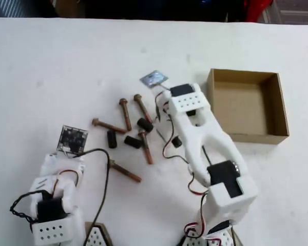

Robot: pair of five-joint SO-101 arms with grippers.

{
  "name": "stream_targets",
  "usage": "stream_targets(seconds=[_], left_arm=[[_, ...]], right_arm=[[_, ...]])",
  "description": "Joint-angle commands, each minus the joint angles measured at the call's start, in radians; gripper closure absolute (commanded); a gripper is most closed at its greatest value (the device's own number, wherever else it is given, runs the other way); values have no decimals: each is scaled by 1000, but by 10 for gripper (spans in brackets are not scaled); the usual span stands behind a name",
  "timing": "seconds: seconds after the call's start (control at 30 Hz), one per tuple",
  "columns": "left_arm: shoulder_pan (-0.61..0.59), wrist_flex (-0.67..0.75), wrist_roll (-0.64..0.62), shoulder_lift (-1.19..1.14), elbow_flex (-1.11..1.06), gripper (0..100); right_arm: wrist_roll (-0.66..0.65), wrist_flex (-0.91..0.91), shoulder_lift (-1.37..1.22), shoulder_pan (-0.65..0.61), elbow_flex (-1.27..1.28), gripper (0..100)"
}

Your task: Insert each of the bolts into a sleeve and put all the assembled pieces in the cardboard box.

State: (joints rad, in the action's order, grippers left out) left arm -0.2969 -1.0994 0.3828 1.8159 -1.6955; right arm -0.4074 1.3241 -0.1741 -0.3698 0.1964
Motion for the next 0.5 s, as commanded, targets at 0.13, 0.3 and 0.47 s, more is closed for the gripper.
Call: stream_targets(seconds=[0.13,0.3,0.47], left_arm=[[-8,17,9,8,2,976],[-8,15,9,8,2,976],[-8,15,9,8,2,976]], right_arm=[[-69,102,280,7,6,981],[-66,163,469,7,48,981],[-66,145,671,7,198,981]])
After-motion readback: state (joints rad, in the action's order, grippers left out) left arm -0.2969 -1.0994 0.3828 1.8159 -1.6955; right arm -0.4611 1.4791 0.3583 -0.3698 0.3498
